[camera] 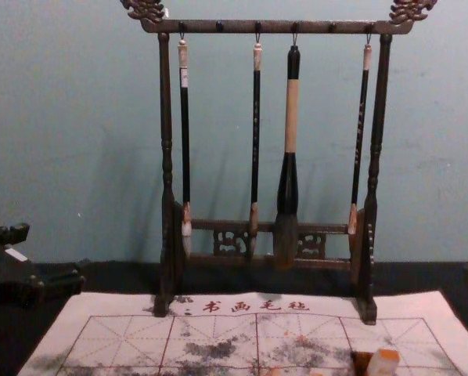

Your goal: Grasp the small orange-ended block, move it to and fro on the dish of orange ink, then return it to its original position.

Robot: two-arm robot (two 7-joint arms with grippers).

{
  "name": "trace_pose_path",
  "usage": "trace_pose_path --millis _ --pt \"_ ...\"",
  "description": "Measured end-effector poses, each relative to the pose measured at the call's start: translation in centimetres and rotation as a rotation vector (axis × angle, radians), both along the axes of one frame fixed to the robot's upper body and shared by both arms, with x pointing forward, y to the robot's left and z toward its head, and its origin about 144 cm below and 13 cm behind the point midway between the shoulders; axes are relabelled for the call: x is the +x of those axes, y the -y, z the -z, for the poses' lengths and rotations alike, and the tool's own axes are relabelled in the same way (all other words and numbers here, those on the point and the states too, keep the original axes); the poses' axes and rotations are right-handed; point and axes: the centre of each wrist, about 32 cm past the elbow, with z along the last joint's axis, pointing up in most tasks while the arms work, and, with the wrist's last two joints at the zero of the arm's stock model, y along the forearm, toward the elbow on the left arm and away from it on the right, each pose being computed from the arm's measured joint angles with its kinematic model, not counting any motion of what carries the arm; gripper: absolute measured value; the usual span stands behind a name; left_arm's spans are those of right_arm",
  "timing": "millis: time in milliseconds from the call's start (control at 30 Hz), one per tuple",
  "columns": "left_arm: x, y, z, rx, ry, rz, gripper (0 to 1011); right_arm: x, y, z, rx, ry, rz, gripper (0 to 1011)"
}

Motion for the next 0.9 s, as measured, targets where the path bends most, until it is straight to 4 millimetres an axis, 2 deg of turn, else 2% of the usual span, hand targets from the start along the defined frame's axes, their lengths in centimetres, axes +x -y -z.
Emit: trace_pose_path --millis 900 --pt "0.00 0.00 0.00 0.000 0.000 0.000 1001 0.00 0.00 0.00 0.000 0.000 0.000 1000"
